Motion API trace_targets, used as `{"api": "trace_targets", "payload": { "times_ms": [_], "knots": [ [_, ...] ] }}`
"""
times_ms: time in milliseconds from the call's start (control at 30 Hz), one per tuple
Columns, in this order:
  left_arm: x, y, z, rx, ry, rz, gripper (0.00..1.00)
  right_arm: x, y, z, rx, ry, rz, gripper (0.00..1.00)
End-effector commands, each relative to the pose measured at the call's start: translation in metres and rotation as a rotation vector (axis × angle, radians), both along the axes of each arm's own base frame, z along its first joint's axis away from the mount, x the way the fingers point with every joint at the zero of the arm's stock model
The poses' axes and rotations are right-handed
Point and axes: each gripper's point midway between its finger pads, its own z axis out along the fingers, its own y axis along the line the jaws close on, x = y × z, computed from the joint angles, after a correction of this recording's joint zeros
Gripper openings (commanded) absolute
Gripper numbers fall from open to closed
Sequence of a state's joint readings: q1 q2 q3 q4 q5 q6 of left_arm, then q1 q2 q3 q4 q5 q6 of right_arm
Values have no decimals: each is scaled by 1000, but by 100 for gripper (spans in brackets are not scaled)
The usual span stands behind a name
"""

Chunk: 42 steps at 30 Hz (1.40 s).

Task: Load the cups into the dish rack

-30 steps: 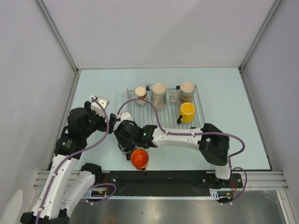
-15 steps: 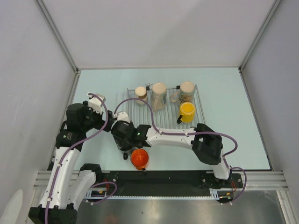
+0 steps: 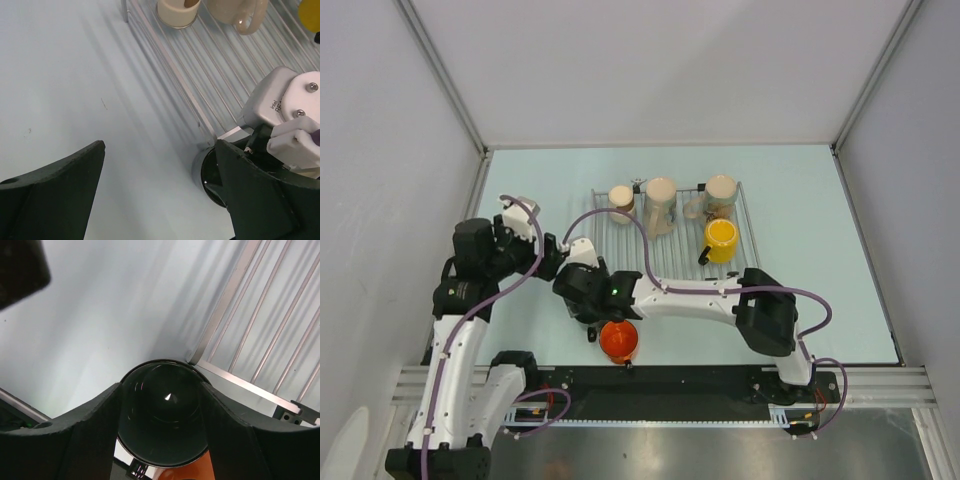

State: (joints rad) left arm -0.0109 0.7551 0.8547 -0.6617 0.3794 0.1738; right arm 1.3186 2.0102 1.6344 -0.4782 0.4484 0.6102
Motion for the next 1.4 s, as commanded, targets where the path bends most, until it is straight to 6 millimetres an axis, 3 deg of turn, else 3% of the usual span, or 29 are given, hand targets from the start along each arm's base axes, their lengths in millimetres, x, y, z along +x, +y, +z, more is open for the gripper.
{"api": "trace_targets", "payload": {
  "times_ms": [0, 167, 233, 333, 633, 900, 1367],
  "knots": [
    [58, 27, 92, -45, -311, 166, 96, -106, 19, 24, -21, -30, 347, 67],
    [69, 39, 96, -56, -316, 217, 95, -108, 5, 24, -27, -28, 323, 67],
    [69, 38, 97, -58, -319, 209, 95, -107, -5, 19, -51, -29, 301, 68],
    [67, 36, 95, -59, -313, 195, 95, -105, -11, 25, -19, -35, 293, 69],
    [72, 37, 85, -53, -291, 197, 95, -105, 10, 35, -6, -57, 336, 70],
    [72, 35, 82, -52, -283, 187, 95, -85, 29, 36, -8, -61, 353, 69],
    [63, 32, 84, -42, -302, 161, 95, -36, 33, -6, -51, 5, 320, 66]
  ]
}}
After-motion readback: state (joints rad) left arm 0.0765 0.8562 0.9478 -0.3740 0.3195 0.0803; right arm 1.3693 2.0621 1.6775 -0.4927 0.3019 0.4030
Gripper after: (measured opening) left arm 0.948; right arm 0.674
